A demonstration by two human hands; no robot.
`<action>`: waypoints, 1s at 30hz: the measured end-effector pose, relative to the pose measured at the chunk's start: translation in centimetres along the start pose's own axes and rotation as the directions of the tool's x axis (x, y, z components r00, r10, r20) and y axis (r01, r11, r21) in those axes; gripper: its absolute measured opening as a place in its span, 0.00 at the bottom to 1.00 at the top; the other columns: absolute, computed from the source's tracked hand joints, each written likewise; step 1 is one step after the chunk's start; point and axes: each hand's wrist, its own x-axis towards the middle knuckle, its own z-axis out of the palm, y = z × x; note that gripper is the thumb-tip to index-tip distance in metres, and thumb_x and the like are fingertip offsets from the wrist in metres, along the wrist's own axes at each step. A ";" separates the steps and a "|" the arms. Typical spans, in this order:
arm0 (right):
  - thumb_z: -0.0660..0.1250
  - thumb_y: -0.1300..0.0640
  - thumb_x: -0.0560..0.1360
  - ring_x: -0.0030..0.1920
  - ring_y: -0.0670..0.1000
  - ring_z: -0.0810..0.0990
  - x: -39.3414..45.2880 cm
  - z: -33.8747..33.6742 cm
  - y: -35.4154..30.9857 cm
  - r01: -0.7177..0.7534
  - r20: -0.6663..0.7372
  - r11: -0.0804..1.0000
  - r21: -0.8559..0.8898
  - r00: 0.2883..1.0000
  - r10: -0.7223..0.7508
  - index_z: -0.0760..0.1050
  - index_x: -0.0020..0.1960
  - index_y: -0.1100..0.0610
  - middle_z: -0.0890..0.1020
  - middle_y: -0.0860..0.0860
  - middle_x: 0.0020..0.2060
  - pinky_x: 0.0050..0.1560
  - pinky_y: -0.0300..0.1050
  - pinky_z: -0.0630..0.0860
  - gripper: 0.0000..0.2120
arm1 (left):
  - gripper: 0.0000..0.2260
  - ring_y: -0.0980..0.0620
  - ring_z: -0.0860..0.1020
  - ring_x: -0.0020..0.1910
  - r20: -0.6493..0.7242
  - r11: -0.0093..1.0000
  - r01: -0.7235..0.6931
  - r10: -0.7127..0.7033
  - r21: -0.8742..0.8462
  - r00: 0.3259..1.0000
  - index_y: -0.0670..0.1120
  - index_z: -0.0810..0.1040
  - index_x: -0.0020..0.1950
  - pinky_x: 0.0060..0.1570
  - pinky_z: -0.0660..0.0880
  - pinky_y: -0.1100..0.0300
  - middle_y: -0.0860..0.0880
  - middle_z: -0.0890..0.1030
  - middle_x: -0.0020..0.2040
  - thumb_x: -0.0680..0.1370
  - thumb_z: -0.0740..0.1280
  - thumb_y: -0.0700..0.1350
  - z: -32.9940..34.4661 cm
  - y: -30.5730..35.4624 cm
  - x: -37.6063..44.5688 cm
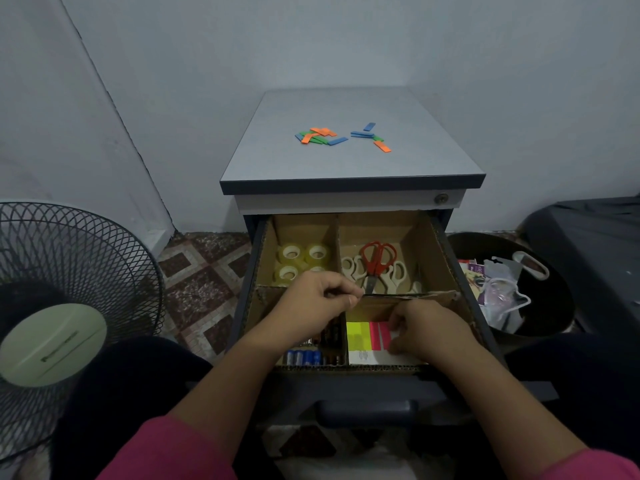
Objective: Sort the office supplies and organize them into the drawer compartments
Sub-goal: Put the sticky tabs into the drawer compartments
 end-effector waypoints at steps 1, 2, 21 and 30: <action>0.75 0.49 0.67 0.51 0.49 0.78 0.0 0.1 0.0 0.005 -0.001 1.000 -0.002 1.000 -0.005 0.78 0.53 0.46 0.79 0.47 0.51 0.50 0.45 0.77 0.16 | 0.08 0.68 0.78 0.42 0.001 1.000 0.002 -0.002 -0.003 1.000 0.52 0.83 0.45 0.43 0.73 0.71 0.58 0.82 0.44 0.76 0.70 0.39 0.0 0.0 0.0; 0.75 0.49 0.67 0.50 0.49 0.78 0.1 0.1 0.0 0.006 -0.002 1.000 0.001 1.000 -0.006 0.78 0.53 0.46 0.79 0.47 0.51 0.50 0.45 0.77 0.16 | 0.08 0.68 0.78 0.43 0.002 1.000 0.003 -0.003 -0.004 1.000 0.52 0.83 0.45 0.44 0.73 0.71 0.58 0.83 0.44 0.76 0.70 0.39 0.0 0.0 0.0; 0.75 0.51 0.69 0.53 0.50 0.78 0.4 -0.4 0.3 -0.034 0.065 0.999 0.038 0.997 0.031 0.79 0.57 0.47 0.79 0.48 0.53 0.55 0.46 0.76 0.17 | 0.08 0.67 0.78 0.44 0.004 1.000 -0.005 0.005 0.022 1.000 0.53 0.83 0.46 0.44 0.73 0.71 0.58 0.82 0.45 0.76 0.69 0.40 -0.1 0.1 -0.1; 0.62 0.64 0.75 0.40 0.51 0.76 -0.6 -1.4 1.9 -0.236 -0.119 0.964 -0.125 0.968 0.221 0.74 0.41 0.56 0.74 0.50 0.35 0.43 0.43 0.77 0.07 | 0.07 0.68 0.78 0.43 0.003 0.999 0.003 -0.003 0.038 1.000 0.52 0.83 0.46 0.45 0.73 0.72 0.59 0.81 0.44 0.76 0.69 0.40 0.1 0.1 0.0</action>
